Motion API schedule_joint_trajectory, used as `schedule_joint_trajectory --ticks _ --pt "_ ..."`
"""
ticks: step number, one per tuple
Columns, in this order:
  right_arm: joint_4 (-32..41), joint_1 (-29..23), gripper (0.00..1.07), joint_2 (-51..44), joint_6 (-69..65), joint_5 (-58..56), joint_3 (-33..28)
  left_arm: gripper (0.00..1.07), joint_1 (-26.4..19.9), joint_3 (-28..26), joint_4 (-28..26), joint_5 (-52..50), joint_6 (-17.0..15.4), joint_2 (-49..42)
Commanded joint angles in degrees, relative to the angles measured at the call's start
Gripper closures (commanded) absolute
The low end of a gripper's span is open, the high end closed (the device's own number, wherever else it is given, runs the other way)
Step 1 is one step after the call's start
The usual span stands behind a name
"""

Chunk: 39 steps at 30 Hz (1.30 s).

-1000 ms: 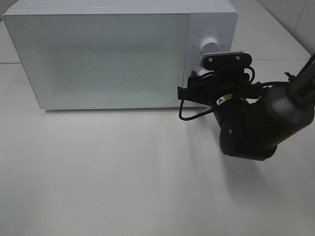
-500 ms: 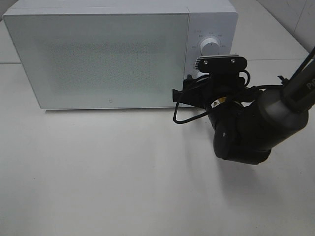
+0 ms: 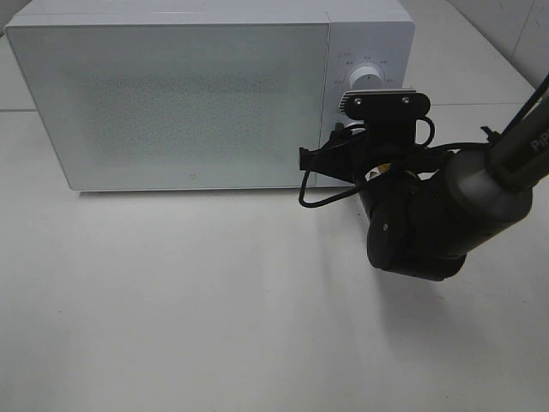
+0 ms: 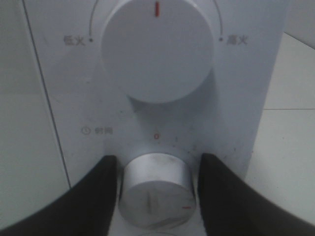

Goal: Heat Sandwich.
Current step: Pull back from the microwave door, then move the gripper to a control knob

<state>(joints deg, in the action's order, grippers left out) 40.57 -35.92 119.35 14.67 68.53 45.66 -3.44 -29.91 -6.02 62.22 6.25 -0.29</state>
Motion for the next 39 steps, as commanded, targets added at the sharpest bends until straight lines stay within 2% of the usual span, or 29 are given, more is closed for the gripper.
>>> schedule_joint_trajectory --ticks 1,2,5,8,16,19,26,33,39 --pt "0.3 0.0 0.82 0.1 -0.8 -0.5 0.6 0.09 -0.3 0.2 -0.4 -0.7 0.2 -0.9" --pt "0.3 0.0 0.82 0.1 -0.8 -0.5 0.6 0.09 -0.3 0.2 -0.4 -0.7 0.2 -0.9" --pt "0.3 0.0 0.97 0.1 -0.8 -0.7 0.6 0.09 -0.3 0.2 -0.4 -0.7 0.2 -0.9" --pt "0.3 0.0 1.02 0.1 -0.8 -0.8 0.6 0.09 -0.3 0.2 -0.4 -0.7 0.2 -0.9" --pt "0.5 0.0 1.01 0.1 -3.8 -0.9 0.6 0.09 -0.3 0.2 -0.4 -0.7 0.2 -0.9" --pt "1.5 0.0 1.01 0.1 -14.7 -1.1 0.6 0.09 -0.3 0.2 -0.4 -0.7 0.2 -0.9" --pt "1.7 0.0 1.01 0.1 -26.8 -1.1 0.6 0.09 -0.3 0.2 -0.4 -0.7 0.2 -0.9" --pt "4.9 0.0 1.00 0.1 -45.4 -2.9 0.6 0.09 -0.3 0.2 -0.4 -0.7 0.2 -0.9" --pt "6.4 0.0 1.00 0.1 -55.0 -2.9 0.6 0.09 -0.3 0.2 -0.4 -0.7 0.2 -0.9"
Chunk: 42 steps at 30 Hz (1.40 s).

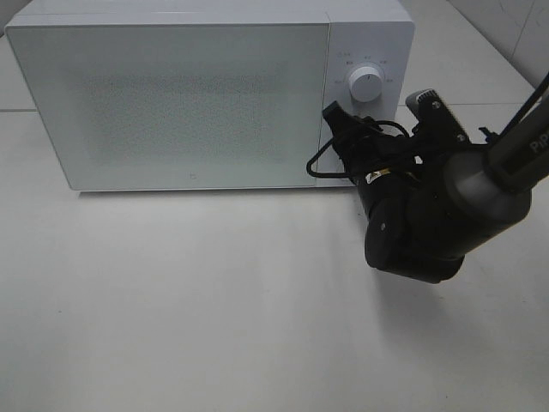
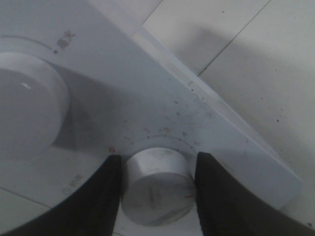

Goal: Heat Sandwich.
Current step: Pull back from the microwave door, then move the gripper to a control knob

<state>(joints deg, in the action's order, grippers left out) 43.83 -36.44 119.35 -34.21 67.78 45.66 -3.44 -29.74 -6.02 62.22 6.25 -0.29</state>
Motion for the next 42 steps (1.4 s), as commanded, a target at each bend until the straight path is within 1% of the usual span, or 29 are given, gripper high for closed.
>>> schedule_joint_trajectory --ticks 1,2,3,6,8,11,12,15,17,20,26,30,36,41,42 --pt "3.4 0.5 1.00 0.1 -8.4 -2.1 0.6 0.09 -0.3 0.1 -0.4 -0.7 0.2 -0.9" --pt "3.9 0.5 1.00 0.1 -12.7 -2.1 0.6 0.09 -0.3 0.1 -0.4 -0.7 0.2 -0.9" --pt "3.9 0.5 1.00 0.1 -12.7 -2.1 0.6 0.09 -0.3 0.1 -0.4 -0.7 0.2 -0.9" --pt "4.2 0.5 1.00 0.1 -19.7 -0.7 0.6 0.09 -0.3 0.1 -0.4 -0.7 0.2 -0.9" --pt "4.2 0.5 1.00 0.1 -21.4 -0.2 0.6 0.09 -0.3 0.1 -0.4 -0.7 0.2 -0.9" --pt "4.4 0.5 1.00 0.1 -28.3 0.1 0.6 0.09 -0.3 0.1 -0.4 -0.7 0.2 -0.9" --pt "4.4 0.5 1.00 0.1 -28.3 0.1 0.6 0.09 -0.3 0.1 -0.4 -0.7 0.2 -0.9" --pt "5.7 0.5 1.00 0.1 -34.8 0.3 0.6 0.09 -0.3 0.1 -0.4 -0.7 0.2 -0.9" --pt "5.8 0.5 1.00 0.1 -36.0 0.3 0.6 0.09 -0.3 0.1 -0.4 -0.7 0.2 -0.9" --pt "6.0 0.5 1.00 0.1 -43.6 0.5 0.6 0.09 -0.3 0.1 -0.4 -0.7 0.2 -0.9" --pt "5.6 0.5 1.00 0.1 -45.0 0.5 0.6 0.09 -0.3 0.1 -0.4 -0.7 0.2 -0.9" --pt "3.0 0.5 0.99 0.1 -44.2 0.5 0.6 0.09 -0.3 0.1 -0.4 -0.7 0.2 -0.9" --pt "1.8 0.5 0.98 0.1 -44.3 -0.1 0.6 0.09 -0.3 0.1 -0.4 -0.7 0.2 -0.9" --pt "1.1 0.5 0.96 0.1 -44.3 -0.3 0.6 0.09 -0.3 0.1 -0.4 -0.7 0.2 -0.9" --pt "1.1 0.5 0.93 0.1 -44.3 -0.3 0.6 0.09 -0.3 0.1 -0.4 -0.7 0.2 -0.9"
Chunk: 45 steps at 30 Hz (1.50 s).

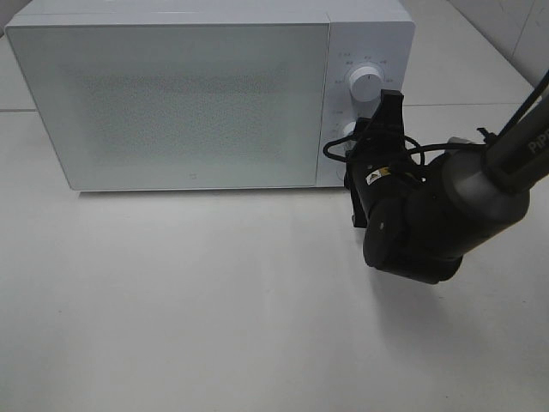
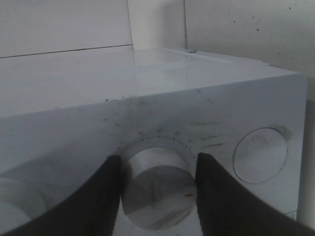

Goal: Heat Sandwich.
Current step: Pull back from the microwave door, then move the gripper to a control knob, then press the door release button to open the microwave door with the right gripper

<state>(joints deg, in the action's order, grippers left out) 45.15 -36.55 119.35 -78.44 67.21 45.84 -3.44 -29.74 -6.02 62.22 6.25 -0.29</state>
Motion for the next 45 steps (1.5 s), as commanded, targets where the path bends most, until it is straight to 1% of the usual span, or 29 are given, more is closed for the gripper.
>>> schedule_joint_trajectory --ticks 1,2,3,4,7,8,9,11,12,13,16,23,29,33,34,36,40,41,45 --pt "-0.2 0.6 0.92 0.1 -0.1 0.4 0.4 0.09 -0.3 0.1 -0.4 -0.7 0.2 -0.9" --pt "-0.2 0.6 0.90 0.1 -0.1 0.5 0.4 0.09 -0.3 0.1 -0.4 -0.7 0.2 -0.9" --pt "-0.2 0.6 0.84 0.1 -0.1 0.6 0.4 0.09 -0.3 0.1 -0.4 -0.7 0.2 -0.9" --pt "-0.2 0.6 0.84 0.1 -0.1 0.6 0.4 0.09 -0.3 0.1 -0.4 -0.7 0.2 -0.9" --pt "-0.2 0.6 0.70 0.1 -0.1 0.7 0.4 0.09 -0.3 0.1 -0.4 -0.7 0.2 -0.9" --pt "-0.2 0.6 0.70 0.1 -0.1 0.7 0.4 0.09 -0.3 0.1 -0.4 -0.7 0.2 -0.9" --pt "-0.3 0.6 0.59 0.1 0.1 0.7 0.4 0.09 -0.3 0.1 -0.4 -0.7 0.2 -0.9" --pt "-0.3 0.6 0.49 0.1 1.0 0.7 0.4 0.09 -0.3 0.1 -0.4 -0.7 0.2 -0.9" --pt "-0.3 0.6 0.38 0.1 2.1 0.7 0.3 0.09 -0.3 0.1 -0.4 -0.7 0.2 -0.9" --pt "-0.3 0.6 0.38 0.1 2.1 0.7 0.3 0.09 -0.3 0.1 -0.4 -0.7 0.2 -0.9" --pt "-0.7 0.6 0.27 0.1 2.9 0.7 0.3 0.09 -0.3 0.1 -0.4 -0.7 0.2 -0.9" --pt "-3.1 0.6 0.31 -0.1 2.8 1.1 -0.6 0.09 -0.3 0.1 -0.4 -0.7 0.2 -0.9" --pt "-5.3 0.6 0.31 -0.6 1.8 4.9 -3.8 0.09 -0.3 0.1 -0.4 -0.7 0.2 -0.9" --pt "-6.4 0.6 0.31 -2.8 1.7 1.8 -6.5 0.09 -0.3 0.1 -0.4 -0.7 0.2 -0.9" --pt "-7.2 0.6 0.31 -3.5 2.3 1.7 -8.1 0.09 -0.3 0.1 -0.4 -0.7 0.2 -0.9" --pt "-7.9 0.6 0.31 -3.8 2.6 1.8 -8.6 0.09 -0.3 0.1 -0.4 -0.7 0.2 -0.9" --pt "-13.1 0.6 0.31 -7.2 4.5 -0.3 -11.4 0.09 -0.3 0.1 -0.4 -0.7 0.2 -0.9" --pt "-13.1 0.6 0.31 -7.2 4.5 -0.3 -11.4 0.09 -0.3 0.1 -0.4 -0.7 0.2 -0.9" --pt "-19.0 0.6 0.31 -11.9 10.7 -9.3 -13.5 0.09 -0.3 0.1 -0.4 -0.7 0.2 -0.9"
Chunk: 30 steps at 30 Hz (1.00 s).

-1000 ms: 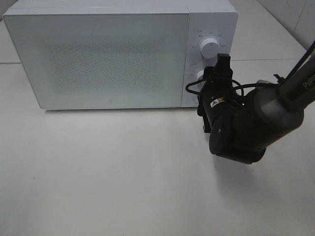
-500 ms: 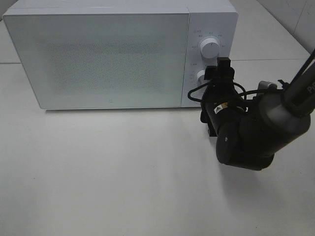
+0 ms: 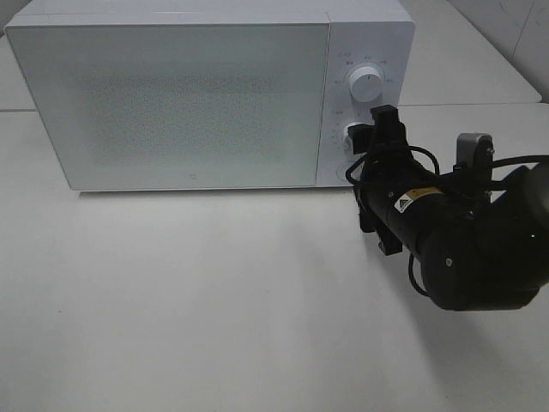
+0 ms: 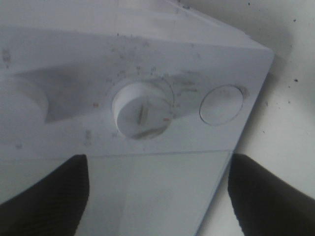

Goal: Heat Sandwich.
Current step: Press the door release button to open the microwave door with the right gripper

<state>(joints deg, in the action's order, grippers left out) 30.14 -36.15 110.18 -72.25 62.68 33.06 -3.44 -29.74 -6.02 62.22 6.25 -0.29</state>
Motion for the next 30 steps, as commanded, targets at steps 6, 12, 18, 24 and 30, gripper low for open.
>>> schedule_joint_trajectory --ticks 6,12,18,24,30 --pt "-7.3 0.2 0.31 -7.8 16.8 -18.6 -0.8 0.09 -0.3 0.1 -0.4 -0.7 0.2 -0.9" --pt "-7.5 0.2 0.31 -14.3 37.6 -34.5 -0.8 0.09 -0.3 0.1 -0.4 -0.7 0.2 -0.9" --pt "-7.6 0.2 0.31 -18.4 51.0 -44.9 -0.8 0.09 -0.3 0.1 -0.4 -0.7 0.2 -0.9" --pt "-8.8 0.2 0.31 -21.0 63.1 -58.2 0.6 0.09 -0.3 0.1 -0.4 -0.7 0.2 -0.9" --pt "-14.4 0.2 0.31 -21.8 67.3 -71.9 4.0 0.09 -0.3 0.1 -0.4 -0.7 0.2 -0.9"
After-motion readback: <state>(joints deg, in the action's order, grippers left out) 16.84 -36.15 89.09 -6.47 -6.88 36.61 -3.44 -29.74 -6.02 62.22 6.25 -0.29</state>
